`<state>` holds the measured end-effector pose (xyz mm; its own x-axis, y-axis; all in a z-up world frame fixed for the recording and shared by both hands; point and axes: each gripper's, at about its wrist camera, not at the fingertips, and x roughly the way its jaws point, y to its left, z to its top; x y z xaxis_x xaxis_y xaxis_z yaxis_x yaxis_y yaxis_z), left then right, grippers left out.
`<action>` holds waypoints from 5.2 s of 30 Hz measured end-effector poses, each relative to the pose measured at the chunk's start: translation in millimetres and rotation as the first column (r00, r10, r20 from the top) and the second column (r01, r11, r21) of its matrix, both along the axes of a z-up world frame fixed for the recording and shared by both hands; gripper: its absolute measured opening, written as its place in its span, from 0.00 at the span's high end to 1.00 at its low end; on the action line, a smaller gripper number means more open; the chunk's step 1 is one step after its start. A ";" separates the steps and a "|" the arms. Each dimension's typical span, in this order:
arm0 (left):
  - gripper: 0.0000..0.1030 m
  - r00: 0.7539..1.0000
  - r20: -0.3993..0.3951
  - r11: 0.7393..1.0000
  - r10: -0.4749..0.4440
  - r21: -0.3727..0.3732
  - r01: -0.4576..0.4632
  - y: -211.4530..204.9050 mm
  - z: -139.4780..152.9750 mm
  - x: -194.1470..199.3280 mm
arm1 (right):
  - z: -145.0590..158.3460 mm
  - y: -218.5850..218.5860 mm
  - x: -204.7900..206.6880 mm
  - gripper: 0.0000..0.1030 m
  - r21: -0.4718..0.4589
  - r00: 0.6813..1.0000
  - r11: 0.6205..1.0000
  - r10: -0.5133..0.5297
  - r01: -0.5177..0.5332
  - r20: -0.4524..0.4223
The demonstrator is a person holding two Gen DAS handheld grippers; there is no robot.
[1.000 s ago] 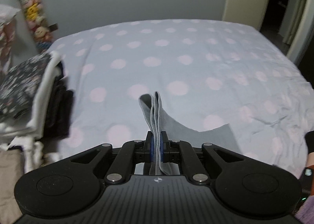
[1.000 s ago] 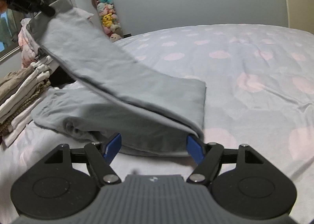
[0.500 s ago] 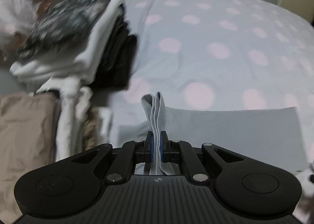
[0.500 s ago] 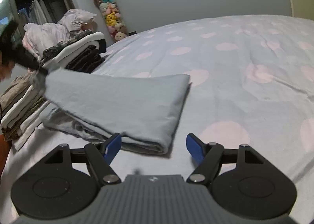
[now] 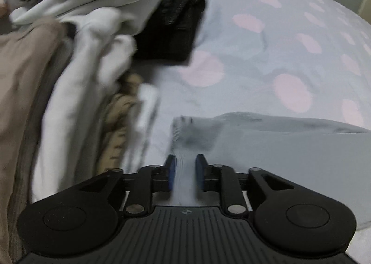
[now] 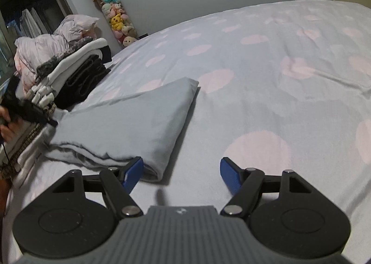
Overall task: Fold clothes
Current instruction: 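Open both grippers and release the folded shirt beside the clothes stack, then grasp the folded shirt with the left gripper while the right gripper grasps its other end, then lift the light grey shirt with both grippers and fold it over onto itself, then open both grippers and release the folded shirt on the bed, then grasp the edge of the folded shirt with the right gripper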
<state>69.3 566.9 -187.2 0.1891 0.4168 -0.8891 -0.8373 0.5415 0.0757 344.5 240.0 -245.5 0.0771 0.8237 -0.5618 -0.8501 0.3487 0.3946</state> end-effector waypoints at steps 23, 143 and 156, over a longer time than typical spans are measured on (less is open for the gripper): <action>0.40 0.750 0.449 0.874 0.485 -0.243 -0.420 -74.0 -12.3 -98.5 | 1.4 -1.6 2.6 0.26 0.017 0.975 0.987 -0.157 0.162 -0.159; 0.55 0.859 0.511 0.987 -0.033 0.152 -0.052 -246.5 24.9 -166.5 | 65.5 -131.4 -128.3 0.33 -0.152 0.881 0.869 -0.471 0.472 0.042; 0.54 0.855 0.517 0.995 -0.049 0.096 -0.001 -228.4 -9.5 -169.5 | 21.6 -127.3 -98.0 0.33 -0.166 0.835 0.826 -0.550 0.538 -0.032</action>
<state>-100.2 338.5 -196.7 0.6226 0.4788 -0.6190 -0.7556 0.5735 -0.3164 246.5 112.6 -223.9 0.4416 0.5698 -0.6931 -0.4754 0.8037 0.3578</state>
